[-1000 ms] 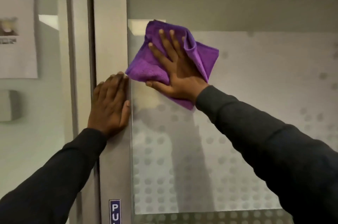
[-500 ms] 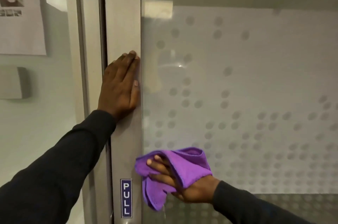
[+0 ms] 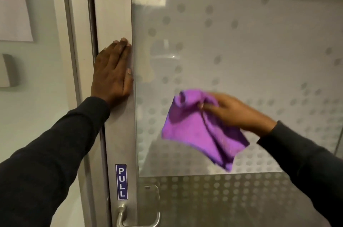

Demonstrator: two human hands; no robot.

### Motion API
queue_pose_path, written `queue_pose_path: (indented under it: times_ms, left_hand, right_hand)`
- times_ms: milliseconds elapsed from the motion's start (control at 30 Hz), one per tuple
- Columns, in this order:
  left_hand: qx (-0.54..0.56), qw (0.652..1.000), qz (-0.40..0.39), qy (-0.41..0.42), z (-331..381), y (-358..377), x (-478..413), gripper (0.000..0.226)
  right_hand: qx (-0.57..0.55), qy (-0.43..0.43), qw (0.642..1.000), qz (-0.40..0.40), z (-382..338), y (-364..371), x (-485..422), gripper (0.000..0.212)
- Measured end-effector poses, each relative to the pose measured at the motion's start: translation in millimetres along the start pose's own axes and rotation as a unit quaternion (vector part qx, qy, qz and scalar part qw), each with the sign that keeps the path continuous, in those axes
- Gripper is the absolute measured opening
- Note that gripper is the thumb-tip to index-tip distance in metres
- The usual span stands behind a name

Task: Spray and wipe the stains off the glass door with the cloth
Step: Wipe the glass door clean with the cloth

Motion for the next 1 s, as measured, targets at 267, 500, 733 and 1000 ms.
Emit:
queue_pose_path:
  times_ms: [267,500,733,1000]
  left_hand:
    - [-0.004,1.0,0.014,0.007,0.2,1.2,-0.7,0.064]
    - [-0.012,1.0,0.02,0.014,-1.8,5.1,-1.7,0.064]
    - [-0.014,0.999,0.033,0.02,-3.3,4.3,-1.2,0.062]
    - [-0.033,0.999,0.006,0.007,-3.6,8.0,-0.2,0.067]
  right_hand:
    - [0.247,-0.052,0.911,0.325,-1.7,41.9,-32.3,0.062]
    - [0.439,-0.055,0.858,0.261,-9.2,49.6,-95.9,0.082]
    - [0.414,-0.031,0.842,0.345,-58.5,-44.4,-161.8,0.074]
    - [0.484,-0.208,0.843,0.108,38.6,171.1,-50.0,0.07]
Point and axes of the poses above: each hand's wrist, its own x-axis away from the middle knuckle, its own y-axis out of the palm, z = x × y, the point moved 2 cm from there along -x, towards the middle knuckle, and after that the axes turned 10 degrees about -z, right-handed, at the moved point
